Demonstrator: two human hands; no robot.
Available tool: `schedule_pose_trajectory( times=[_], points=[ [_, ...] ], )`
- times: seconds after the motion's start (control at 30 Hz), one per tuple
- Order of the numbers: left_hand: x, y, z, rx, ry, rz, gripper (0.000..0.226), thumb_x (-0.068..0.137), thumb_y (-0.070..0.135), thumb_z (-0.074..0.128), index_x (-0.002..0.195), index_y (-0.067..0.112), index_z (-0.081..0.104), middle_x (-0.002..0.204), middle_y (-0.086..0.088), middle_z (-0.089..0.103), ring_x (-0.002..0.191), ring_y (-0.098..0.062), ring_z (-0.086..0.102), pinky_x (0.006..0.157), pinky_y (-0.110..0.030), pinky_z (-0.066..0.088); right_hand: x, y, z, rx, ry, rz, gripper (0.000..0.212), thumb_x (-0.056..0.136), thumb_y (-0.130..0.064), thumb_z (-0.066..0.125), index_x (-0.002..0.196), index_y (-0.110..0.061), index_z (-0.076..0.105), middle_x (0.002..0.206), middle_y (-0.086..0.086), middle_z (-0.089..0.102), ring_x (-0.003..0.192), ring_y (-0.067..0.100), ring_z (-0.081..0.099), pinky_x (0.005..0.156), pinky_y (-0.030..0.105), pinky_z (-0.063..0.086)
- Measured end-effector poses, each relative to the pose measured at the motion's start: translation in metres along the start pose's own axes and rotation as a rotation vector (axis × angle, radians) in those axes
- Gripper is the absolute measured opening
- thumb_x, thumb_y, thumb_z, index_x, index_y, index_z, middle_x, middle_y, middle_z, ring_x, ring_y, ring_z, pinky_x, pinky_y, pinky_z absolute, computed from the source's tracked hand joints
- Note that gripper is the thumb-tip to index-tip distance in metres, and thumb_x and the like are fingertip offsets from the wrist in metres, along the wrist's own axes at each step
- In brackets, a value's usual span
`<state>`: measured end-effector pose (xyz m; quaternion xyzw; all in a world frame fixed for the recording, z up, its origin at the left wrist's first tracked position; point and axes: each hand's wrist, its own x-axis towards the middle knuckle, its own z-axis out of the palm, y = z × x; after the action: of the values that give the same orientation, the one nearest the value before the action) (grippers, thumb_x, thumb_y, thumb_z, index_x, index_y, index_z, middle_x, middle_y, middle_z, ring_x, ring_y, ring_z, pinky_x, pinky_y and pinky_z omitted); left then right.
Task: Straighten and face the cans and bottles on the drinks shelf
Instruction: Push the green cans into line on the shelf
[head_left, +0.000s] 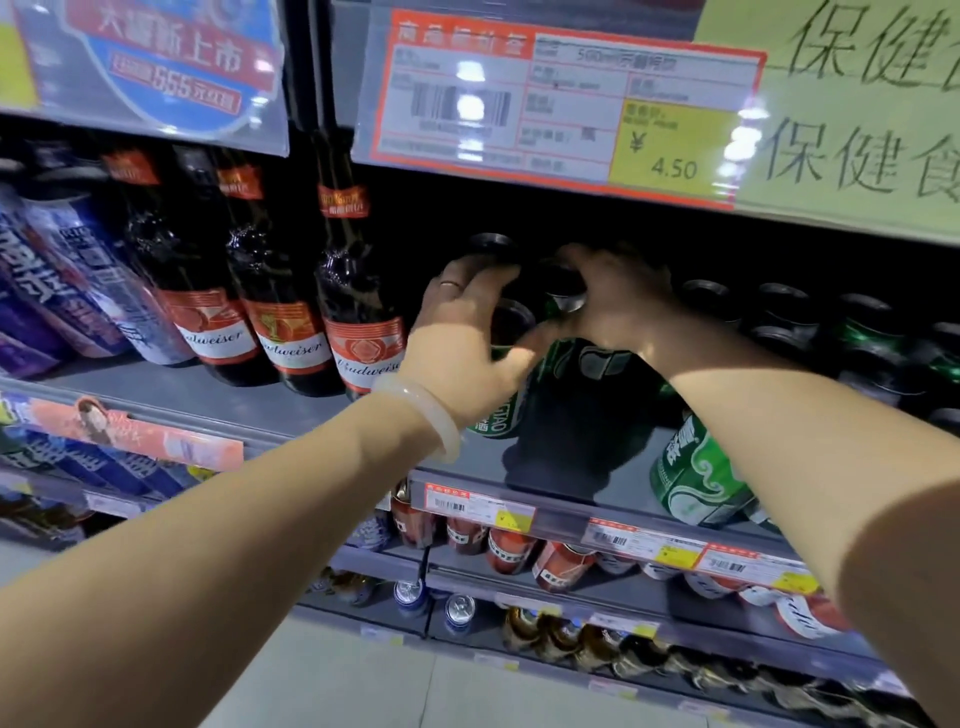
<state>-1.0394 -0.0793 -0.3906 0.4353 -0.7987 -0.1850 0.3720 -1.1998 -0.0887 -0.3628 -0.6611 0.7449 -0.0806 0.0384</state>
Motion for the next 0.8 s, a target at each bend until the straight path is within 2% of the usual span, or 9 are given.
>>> schedule_pose_trajectory(
  times=[0.1, 0.17, 0.3, 0.4, 0.5, 0.63, 0.67, 0.73, 0.8],
  points=[
    [0.022, 0.008, -0.001, -0.192, 0.008, -0.199, 0.047, 0.079, 0.035, 0.047, 0.116, 0.01, 0.062, 0.128, -0.011, 0.052, 0.118, -0.025, 0.05, 0.097, -0.017, 0.034, -0.001, 0.0, -0.001, -0.028, 0.016, -0.032, 0.072, 0.069, -0.046, 0.075, 0.131, -0.026, 0.045, 0.136, 0.003, 0.05, 0.131, 0.027, 0.036, 0.102, 0.041, 0.029],
    [0.037, 0.012, 0.0, -0.129, -0.01, -0.316, 0.035, 0.086, 0.019, 0.053, 0.12, 0.017, 0.06, 0.127, -0.004, 0.057, 0.117, -0.021, 0.053, 0.092, -0.018, 0.037, 0.0, 0.003, 0.0, -0.032, 0.015, -0.041, 0.073, 0.067, -0.048, 0.075, 0.131, -0.027, 0.046, 0.137, 0.002, 0.049, 0.132, 0.027, 0.034, 0.104, 0.042, 0.027],
    [0.063, 0.013, -0.002, -0.065, -0.229, -0.282, 0.047, 0.077, 0.024, 0.07, 0.122, 0.026, 0.056, 0.113, 0.003, 0.063, 0.1, -0.013, 0.058, 0.078, -0.019, 0.039, 0.003, 0.014, -0.002, 0.043, 0.029, -0.048, 0.085, 0.052, -0.059, 0.078, 0.128, -0.031, 0.05, 0.135, 0.001, 0.049, 0.127, 0.03, 0.038, 0.107, 0.045, 0.031],
    [0.072, 0.011, -0.004, -0.134, -0.38, -0.272, 0.058, 0.07, 0.027, 0.079, 0.123, 0.028, 0.054, 0.107, 0.009, 0.06, 0.095, -0.008, 0.056, 0.075, -0.019, 0.04, 0.002, 0.025, -0.004, 0.238, -0.036, -0.047, 0.085, 0.054, -0.051, 0.081, 0.129, -0.027, 0.05, 0.128, 0.0, 0.055, 0.119, 0.023, 0.049, 0.101, 0.034, 0.039],
    [0.072, 0.01, 0.0, -0.207, -0.441, -0.314, 0.055, 0.068, 0.025, 0.081, 0.116, 0.032, 0.055, 0.097, 0.012, 0.06, 0.078, -0.001, 0.054, 0.055, -0.01, 0.043, 0.001, 0.031, -0.005, 0.275, -0.058, -0.052, 0.077, 0.063, -0.036, 0.082, 0.13, -0.019, 0.049, 0.125, 0.0, 0.055, 0.114, 0.018, 0.051, 0.093, 0.027, 0.039],
    [0.073, 0.007, 0.001, -0.175, -0.426, -0.347, 0.072, 0.064, 0.028, 0.084, 0.127, 0.023, 0.051, 0.106, 0.009, 0.052, 0.07, 0.005, 0.046, 0.042, -0.001, 0.04, 0.003, 0.032, -0.005, 0.231, -0.043, -0.076, 0.063, 0.063, -0.038, 0.082, 0.118, -0.018, 0.057, 0.116, 0.004, 0.057, 0.106, 0.022, 0.054, 0.09, 0.034, 0.045],
    [0.073, 0.006, 0.0, -0.196, -0.418, -0.383, 0.075, 0.062, 0.028, 0.085, 0.128, 0.024, 0.05, 0.107, 0.01, 0.052, 0.071, 0.004, 0.048, 0.043, -0.002, 0.044, 0.004, 0.033, -0.005, 0.236, -0.049, -0.07, 0.063, 0.063, -0.038, 0.082, 0.118, -0.019, 0.057, 0.115, 0.004, 0.057, 0.105, 0.022, 0.055, 0.091, 0.035, 0.045],
    [0.072, 0.004, -0.001, -0.179, -0.386, -0.416, 0.077, 0.058, 0.032, 0.087, 0.125, 0.026, 0.051, 0.111, 0.008, 0.055, 0.086, -0.007, 0.057, 0.065, -0.017, 0.055, 0.006, 0.035, -0.004, 0.245, -0.074, -0.066, 0.068, 0.062, -0.034, 0.083, 0.121, -0.019, 0.054, 0.117, 0.003, 0.057, 0.108, 0.022, 0.054, 0.093, 0.036, 0.045],
    [0.072, 0.003, 0.0, -0.077, -0.379, -0.395, 0.076, 0.056, 0.039, 0.087, 0.122, 0.026, 0.053, 0.111, 0.008, 0.055, 0.097, -0.012, 0.054, 0.08, -0.023, 0.047, 0.006, 0.036, -0.005, 0.229, -0.135, -0.071, 0.076, 0.06, -0.025, 0.085, 0.126, -0.016, 0.048, 0.12, 0.006, 0.056, 0.11, 0.024, 0.053, 0.093, 0.034, 0.044]
  ],
)
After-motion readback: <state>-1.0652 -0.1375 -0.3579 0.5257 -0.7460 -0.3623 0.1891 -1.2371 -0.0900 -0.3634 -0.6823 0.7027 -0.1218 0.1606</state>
